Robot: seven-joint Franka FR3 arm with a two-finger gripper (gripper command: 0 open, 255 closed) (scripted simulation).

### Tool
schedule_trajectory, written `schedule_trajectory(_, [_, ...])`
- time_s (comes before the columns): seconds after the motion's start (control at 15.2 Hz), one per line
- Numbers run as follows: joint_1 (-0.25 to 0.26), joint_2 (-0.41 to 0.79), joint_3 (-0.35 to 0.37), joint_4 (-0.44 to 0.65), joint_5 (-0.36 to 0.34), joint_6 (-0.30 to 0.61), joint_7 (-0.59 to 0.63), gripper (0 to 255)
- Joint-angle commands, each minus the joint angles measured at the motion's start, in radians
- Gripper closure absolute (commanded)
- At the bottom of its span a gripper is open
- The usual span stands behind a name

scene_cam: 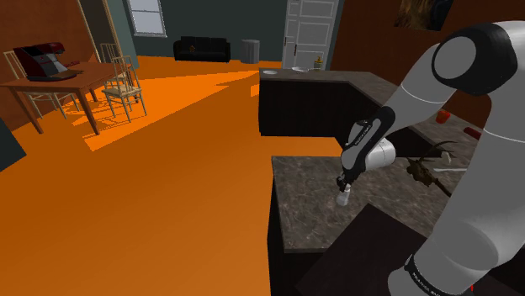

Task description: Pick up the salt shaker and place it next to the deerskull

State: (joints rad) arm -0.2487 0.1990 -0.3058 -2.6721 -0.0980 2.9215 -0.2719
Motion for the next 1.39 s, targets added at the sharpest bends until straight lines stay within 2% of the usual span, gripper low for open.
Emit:
schedule_trajectory(0.0, [0.0, 0.0, 0.0, -0.001, 0.0, -0.001, 0.001, 255])
schedule_trajectory(0.53, [0.026, -0.143, -0.042, -0.011, -0.08, -0.13, 0.048, 255])
schedule_trajectory(1.32, [0.021, -0.337, -0.041, 0.004, -0.143, -0.335, 0.081, 255])
